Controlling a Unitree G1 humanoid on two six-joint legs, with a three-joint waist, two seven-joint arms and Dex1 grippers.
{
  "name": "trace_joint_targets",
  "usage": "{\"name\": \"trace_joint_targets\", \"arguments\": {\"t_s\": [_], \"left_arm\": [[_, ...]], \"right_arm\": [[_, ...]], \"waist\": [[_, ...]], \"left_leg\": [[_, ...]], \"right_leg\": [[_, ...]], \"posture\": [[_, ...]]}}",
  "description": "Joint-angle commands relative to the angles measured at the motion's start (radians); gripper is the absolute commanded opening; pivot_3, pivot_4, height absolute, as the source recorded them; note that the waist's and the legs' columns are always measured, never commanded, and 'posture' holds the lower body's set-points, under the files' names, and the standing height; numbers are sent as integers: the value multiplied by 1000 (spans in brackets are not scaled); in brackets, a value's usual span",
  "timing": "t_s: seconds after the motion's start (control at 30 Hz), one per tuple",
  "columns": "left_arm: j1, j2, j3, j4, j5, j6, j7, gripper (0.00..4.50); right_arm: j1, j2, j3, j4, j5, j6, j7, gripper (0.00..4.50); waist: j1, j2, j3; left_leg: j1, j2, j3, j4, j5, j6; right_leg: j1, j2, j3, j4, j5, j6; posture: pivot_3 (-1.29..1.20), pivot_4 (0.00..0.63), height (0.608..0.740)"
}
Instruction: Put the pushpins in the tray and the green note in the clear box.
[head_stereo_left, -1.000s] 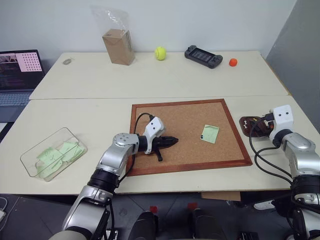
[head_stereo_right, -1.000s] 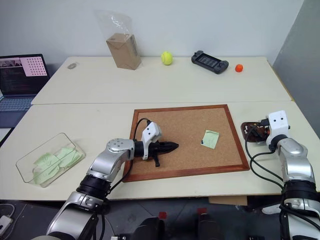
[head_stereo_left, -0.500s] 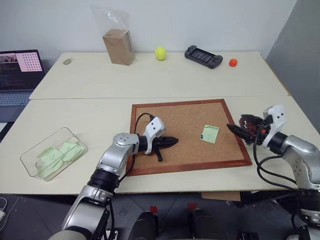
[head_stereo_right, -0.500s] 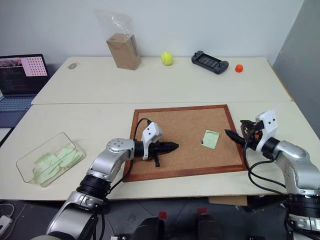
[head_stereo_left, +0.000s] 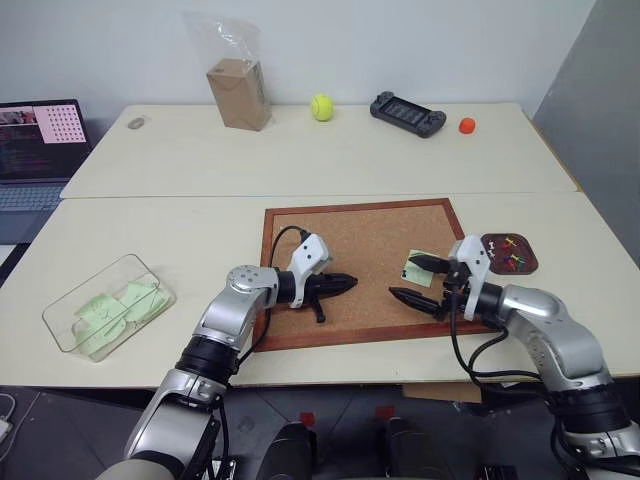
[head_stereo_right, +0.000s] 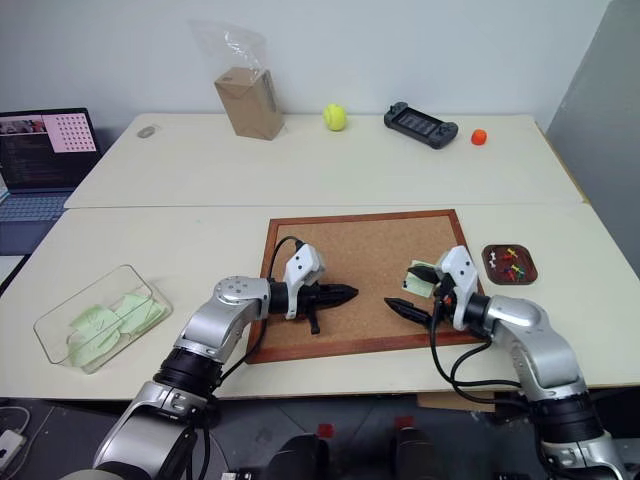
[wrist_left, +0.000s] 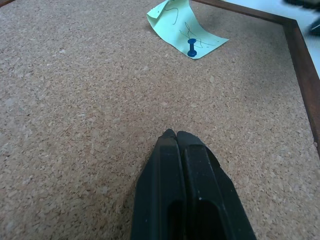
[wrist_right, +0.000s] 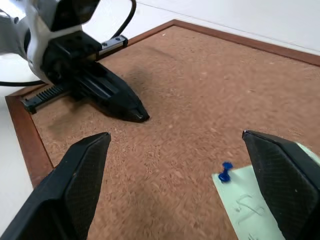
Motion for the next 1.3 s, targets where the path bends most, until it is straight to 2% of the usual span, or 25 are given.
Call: {"name": "trace_joint_targets", "arguments": {"t_s": [0.03, 0.2, 0.3, 0.57, 0.9, 1.13, 1.3], "left_arm": [[24, 14, -18, -3, 12, 21, -8, 0], [38, 16, -18, -15, 12, 21, -3, 0], [39, 16, -18, -18, 11, 24, -1, 0], [35, 12, -20, -16, 12, 23, -1, 0], [45, 12, -25, -30, 11, 26, -2, 0], [46, 10, -27, -31, 11, 24, -1, 0], [46, 11, -29, -29, 13, 24, -2, 0]], "right_arm": [[-48, 23, 2, 70, -28, -49, 1, 4476], [-66, 33, 28, 142, -94, -104, -3, 4476], [-79, 46, 34, 165, -114, -129, -4, 3976], [-87, 62, 34, 190, -134, -162, 6, 2118], [-99, 82, -1, 209, -116, -125, -25, 96], [-121, 80, -15, 218, -118, -126, -35, 12], [-154, 81, -66, 126, -42, -66, -36, 12]], "waist": [[0, 0, 0], [0, 0, 0], [-1, 0, 0], [-1, 0, 0], [-1, 0, 0], [-1, 0, 0], [-1, 0, 0]], "left_leg": [[0, 0, 0, 0, 0, 0], [0, 0, 0, 0, 0, 0], [0, 0, 0, -1, 0, 0], [1, 0, 0, 0, 0, 0], [1, 0, 0, -1, 0, 0], [1, 0, 0, -1, 0, 0], [1, 0, 1, 0, 0, 0]], "right_leg": [[0, 0, 0, 0, 0, 0], [0, 0, 0, 0, 0, 0], [0, 0, 0, 0, 0, 0], [0, 0, 0, 0, 0, 0], [0, 0, 0, 0, 0, 0], [0, 0, 0, 0, 0, 0], [0, 0, 1, 1, 0, 0]], "posture": [[0, 150, 740], [0, 150, 740], [0, 150, 740], [0, 150, 740], [0, 150, 740], [0, 150, 740], [0, 150, 740]]}}
